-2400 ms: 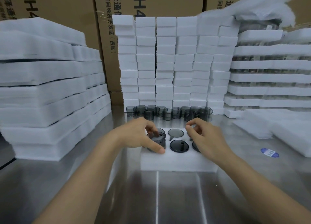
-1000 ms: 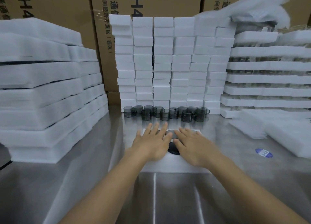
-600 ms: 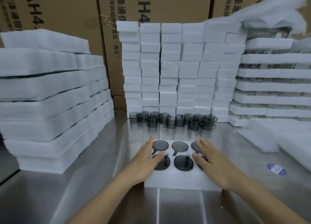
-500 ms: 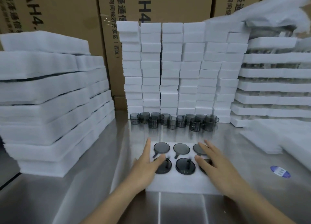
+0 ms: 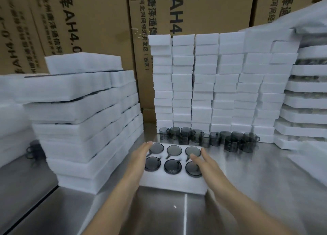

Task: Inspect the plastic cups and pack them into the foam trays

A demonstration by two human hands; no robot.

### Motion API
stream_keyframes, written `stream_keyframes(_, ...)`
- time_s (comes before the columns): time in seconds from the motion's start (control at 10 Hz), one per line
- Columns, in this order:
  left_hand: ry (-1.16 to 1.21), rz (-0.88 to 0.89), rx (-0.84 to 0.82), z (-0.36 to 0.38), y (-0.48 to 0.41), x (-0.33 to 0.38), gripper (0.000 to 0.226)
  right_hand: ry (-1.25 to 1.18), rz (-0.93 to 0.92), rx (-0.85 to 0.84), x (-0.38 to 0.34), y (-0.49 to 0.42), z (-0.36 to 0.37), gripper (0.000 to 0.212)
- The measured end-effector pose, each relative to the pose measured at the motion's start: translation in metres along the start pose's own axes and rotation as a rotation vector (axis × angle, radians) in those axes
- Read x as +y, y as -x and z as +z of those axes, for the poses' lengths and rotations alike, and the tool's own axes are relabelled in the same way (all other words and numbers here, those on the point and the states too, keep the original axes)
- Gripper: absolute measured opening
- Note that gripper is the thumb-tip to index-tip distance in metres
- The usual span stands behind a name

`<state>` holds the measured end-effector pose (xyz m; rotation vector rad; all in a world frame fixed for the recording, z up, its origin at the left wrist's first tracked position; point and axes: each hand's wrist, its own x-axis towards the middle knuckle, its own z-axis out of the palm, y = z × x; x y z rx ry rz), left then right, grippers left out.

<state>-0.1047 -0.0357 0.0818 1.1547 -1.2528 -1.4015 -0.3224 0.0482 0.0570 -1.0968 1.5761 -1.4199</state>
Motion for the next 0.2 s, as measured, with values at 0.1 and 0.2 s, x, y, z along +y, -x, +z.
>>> stream_keyframes(0.1, -0.067, 0.039, 0.074, -0.019, -0.03, 0.005, 0.058, -0.04, -0.015, -0.011, -0.007, -0.029, 0.028, 0.083)
stream_keyframes(0.2, -0.177, 0.109, 0.138, -0.031, -0.053, -0.006, 0.045, -0.066, 0.002, -0.016, 0.001, -0.047, 0.043, 0.084)
